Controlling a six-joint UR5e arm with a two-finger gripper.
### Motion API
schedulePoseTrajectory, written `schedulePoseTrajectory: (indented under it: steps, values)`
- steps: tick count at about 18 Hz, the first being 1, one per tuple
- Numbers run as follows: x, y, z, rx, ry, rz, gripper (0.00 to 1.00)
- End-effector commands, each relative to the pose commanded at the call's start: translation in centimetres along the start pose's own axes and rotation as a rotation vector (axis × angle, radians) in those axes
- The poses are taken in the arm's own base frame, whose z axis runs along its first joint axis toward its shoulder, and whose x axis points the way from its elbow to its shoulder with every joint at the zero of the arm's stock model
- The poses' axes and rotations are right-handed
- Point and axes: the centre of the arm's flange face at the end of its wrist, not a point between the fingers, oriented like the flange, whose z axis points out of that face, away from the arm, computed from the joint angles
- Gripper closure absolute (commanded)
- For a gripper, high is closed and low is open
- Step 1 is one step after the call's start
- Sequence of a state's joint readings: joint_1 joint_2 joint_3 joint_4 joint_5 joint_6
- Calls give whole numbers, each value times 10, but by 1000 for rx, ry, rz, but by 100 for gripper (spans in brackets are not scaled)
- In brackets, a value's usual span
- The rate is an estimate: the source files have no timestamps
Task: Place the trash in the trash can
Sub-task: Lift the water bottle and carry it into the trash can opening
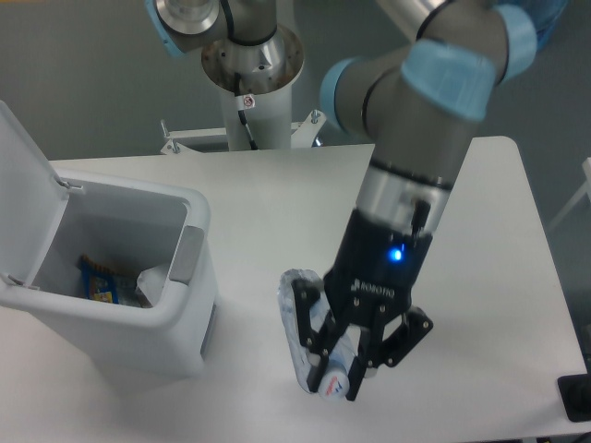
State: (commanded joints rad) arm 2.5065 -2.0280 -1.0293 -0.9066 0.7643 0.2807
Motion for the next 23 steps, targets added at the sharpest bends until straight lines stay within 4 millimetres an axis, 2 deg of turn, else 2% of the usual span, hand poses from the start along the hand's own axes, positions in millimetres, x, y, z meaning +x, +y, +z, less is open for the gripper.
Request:
schedulePoseTrajectory:
  steps: [4,12,15,19,23]
  values:
    - [17,-7,-8,33,95,-67,89]
    - [43,-15,-17,38,119,-172,89]
    - [65,-13,-10,24,143,-175,89]
    - [89,7,13,-26,179,-185,89]
    - [117,17,34,-61,217,-173,89]
